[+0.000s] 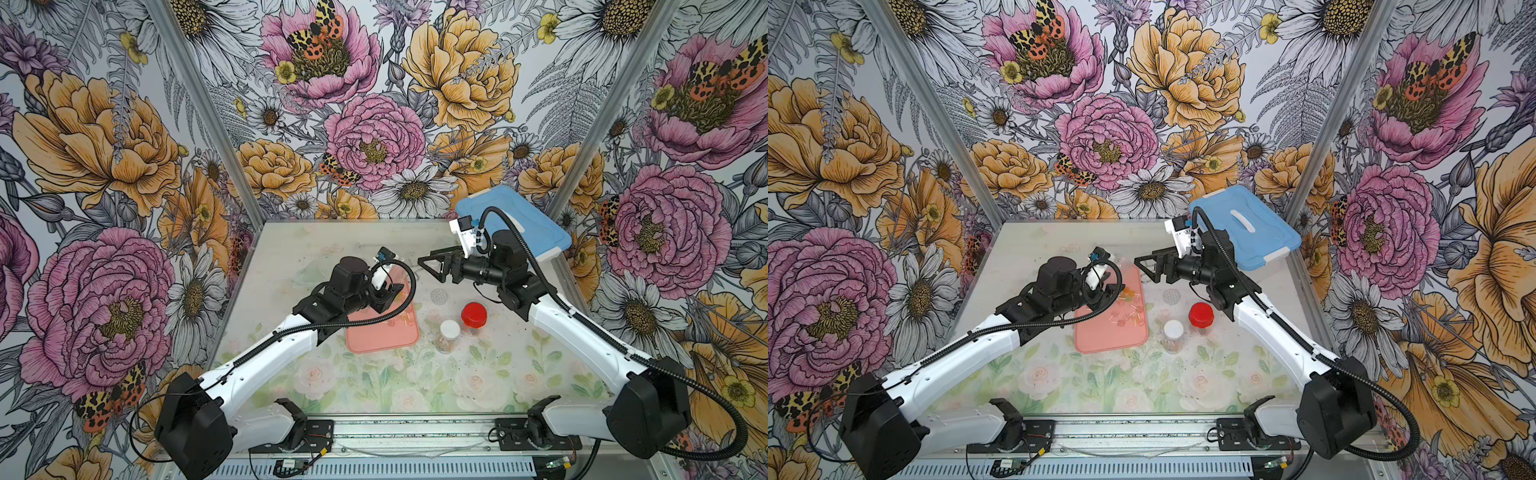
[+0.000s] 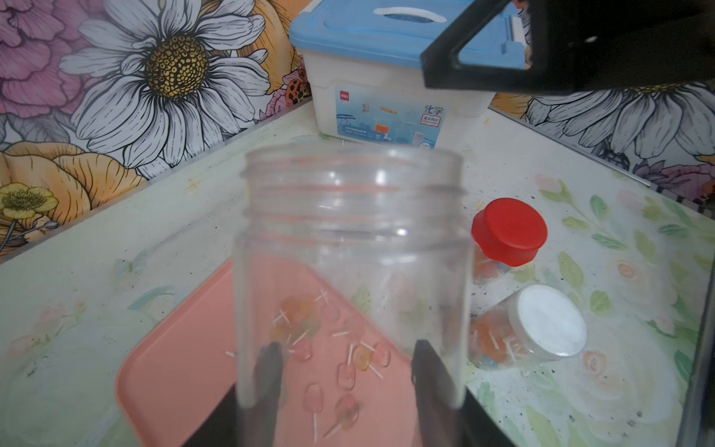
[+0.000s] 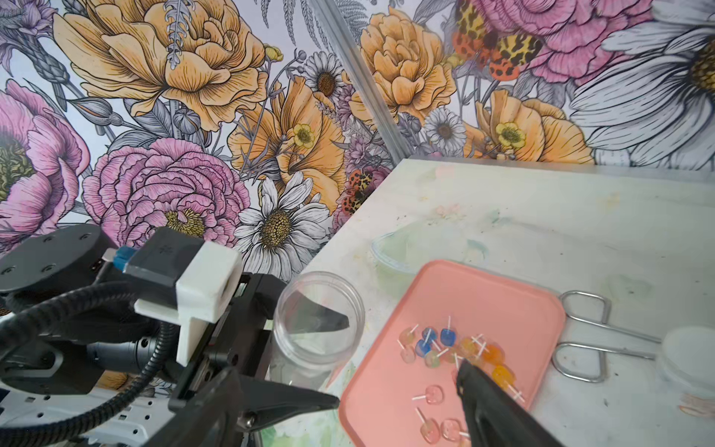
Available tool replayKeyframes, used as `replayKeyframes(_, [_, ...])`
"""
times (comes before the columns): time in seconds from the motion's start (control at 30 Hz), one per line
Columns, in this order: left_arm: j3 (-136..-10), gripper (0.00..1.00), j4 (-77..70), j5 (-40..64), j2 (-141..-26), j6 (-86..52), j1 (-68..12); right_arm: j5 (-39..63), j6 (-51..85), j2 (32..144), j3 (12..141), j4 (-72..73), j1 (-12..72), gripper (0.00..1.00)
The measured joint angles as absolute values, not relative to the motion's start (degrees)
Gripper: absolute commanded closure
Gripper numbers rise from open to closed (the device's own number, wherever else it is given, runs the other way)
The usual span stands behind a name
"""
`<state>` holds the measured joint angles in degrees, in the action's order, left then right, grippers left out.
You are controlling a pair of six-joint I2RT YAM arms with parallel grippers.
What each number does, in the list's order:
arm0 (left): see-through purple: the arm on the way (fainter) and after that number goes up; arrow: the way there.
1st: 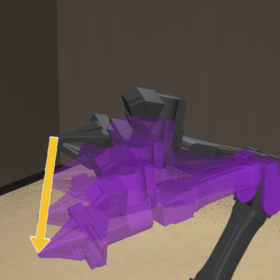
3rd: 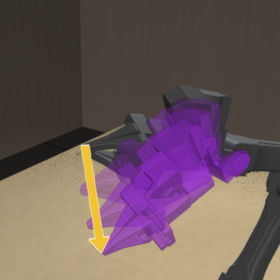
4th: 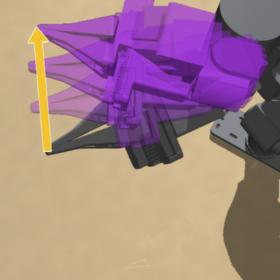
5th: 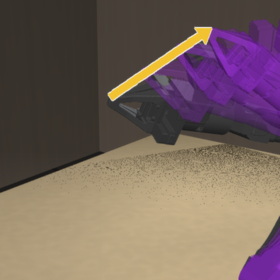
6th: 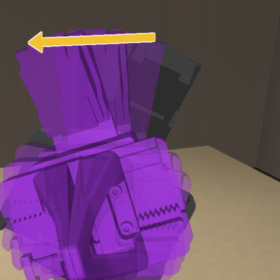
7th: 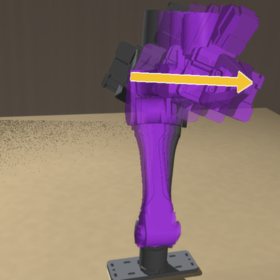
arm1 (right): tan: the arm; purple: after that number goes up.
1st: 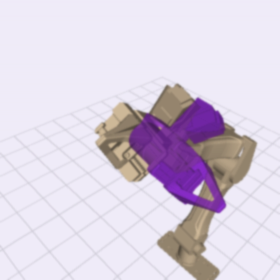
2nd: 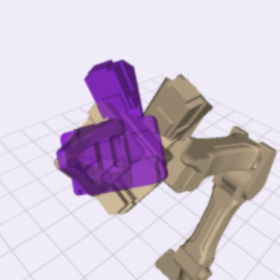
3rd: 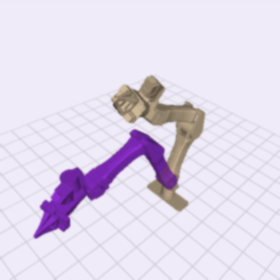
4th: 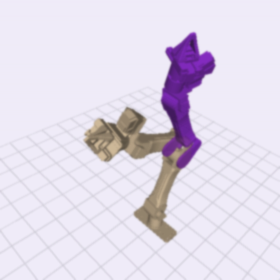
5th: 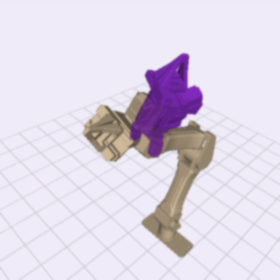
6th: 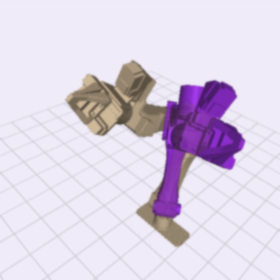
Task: Pour the candies out of the jar
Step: Place the jar at the center of the board.
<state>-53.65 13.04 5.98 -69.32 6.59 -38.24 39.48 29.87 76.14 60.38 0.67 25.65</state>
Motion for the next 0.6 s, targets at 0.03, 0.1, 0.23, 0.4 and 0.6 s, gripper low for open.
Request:
replayKeyframes(0.03, [-53.65, 1.00, 12.58, 6.09, -69.36, 6.70, -38.87, 39.97, 30.11, 76.62, 60.62, 0.62, 26.13, 0.08])
replayKeyframes(0.1, [-53.65, 1.00, 12.14, 6.13, -69.54, 7.49, -40.29, 40.88, 30.65, 77.67, 61.25, 0.64, 27.11, 0.08])
replayKeyframes(0.23, [-53.76, 1.00, 11.88, 6.04, -70.63, 8.16, -41.58, 41.74, 31.18, 78.56, 61.91, 0.38, 28.05, 0.13])
replayKeyframes(0.4, [-54.11, 1.00, 11.73, 5.78, -71.35, 9.21, -42.50, 42.39, 32.10, 78.89, 61.91, 0.82, 28.08, 0.16])
replayKeyframes(0.6, [-54.11, 1.00, 11.73, 5.10, -71.35, 10.50, -43.68, 43.48, 32.75, 80.09, 61.89, 1.15, 28.16, 0.14])
